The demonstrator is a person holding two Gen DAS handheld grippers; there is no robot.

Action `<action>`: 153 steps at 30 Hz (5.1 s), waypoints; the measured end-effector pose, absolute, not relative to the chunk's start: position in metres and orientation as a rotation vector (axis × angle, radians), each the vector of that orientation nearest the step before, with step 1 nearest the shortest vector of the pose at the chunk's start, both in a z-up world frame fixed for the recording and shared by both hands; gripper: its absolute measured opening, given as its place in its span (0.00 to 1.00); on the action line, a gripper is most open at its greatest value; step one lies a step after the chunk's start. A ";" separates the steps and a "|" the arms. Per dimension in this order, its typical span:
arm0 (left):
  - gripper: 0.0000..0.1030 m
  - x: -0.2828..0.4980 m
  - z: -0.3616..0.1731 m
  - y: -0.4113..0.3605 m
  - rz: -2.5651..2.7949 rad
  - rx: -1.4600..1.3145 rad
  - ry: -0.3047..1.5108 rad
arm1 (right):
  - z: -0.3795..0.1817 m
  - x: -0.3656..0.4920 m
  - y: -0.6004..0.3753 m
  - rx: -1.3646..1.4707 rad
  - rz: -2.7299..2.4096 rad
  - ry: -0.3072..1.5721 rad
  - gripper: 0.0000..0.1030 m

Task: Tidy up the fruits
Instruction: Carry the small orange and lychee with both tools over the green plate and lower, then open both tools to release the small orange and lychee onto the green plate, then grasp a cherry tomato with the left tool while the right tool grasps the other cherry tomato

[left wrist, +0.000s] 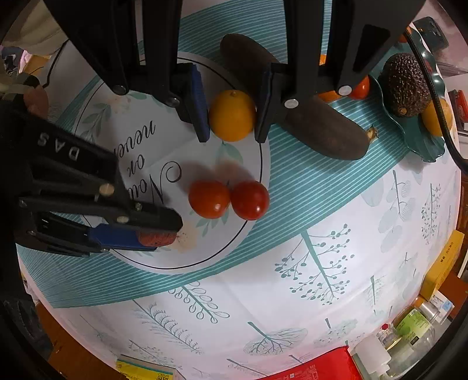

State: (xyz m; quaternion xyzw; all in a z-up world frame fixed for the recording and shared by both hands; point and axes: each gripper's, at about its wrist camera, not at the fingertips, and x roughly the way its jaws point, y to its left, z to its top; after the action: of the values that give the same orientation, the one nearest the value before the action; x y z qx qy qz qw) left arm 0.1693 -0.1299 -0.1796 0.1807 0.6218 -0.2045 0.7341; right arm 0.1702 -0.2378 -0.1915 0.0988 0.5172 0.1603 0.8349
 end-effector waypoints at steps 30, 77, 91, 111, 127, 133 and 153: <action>0.27 0.129 0.042 0.186 -0.084 -0.003 0.800 | 0.058 0.106 -0.012 -0.035 0.430 0.729 0.29; 0.87 0.162 -0.085 0.169 -0.133 -0.057 1.130 | -0.054 0.098 0.049 -0.212 0.452 0.924 0.58; 0.88 0.157 0.000 0.074 -0.293 0.024 0.970 | 0.022 0.064 -0.038 -0.154 0.247 0.788 0.59; 0.99 0.140 0.064 -0.016 -0.400 0.072 0.792 | 0.073 0.064 -0.195 0.007 -0.018 0.706 0.67; 0.95 0.180 -0.046 -0.054 -0.448 0.252 1.010 | -0.043 0.130 -0.209 -0.027 0.137 0.902 0.66; 0.91 0.193 -0.108 -0.085 -0.578 0.463 1.091 | -0.095 0.139 -0.201 -0.065 0.228 0.974 0.59; 0.68 0.229 -0.176 -0.101 -0.741 0.403 1.311 | -0.184 0.162 -0.175 -0.089 0.402 1.102 0.35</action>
State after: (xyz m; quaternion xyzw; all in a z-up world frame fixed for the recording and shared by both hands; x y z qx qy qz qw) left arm 0.2288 -0.1006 -0.1756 0.1819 0.5913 -0.3343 0.7111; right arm 0.1616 -0.1749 -0.1840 -0.0418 0.5199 0.1897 0.8318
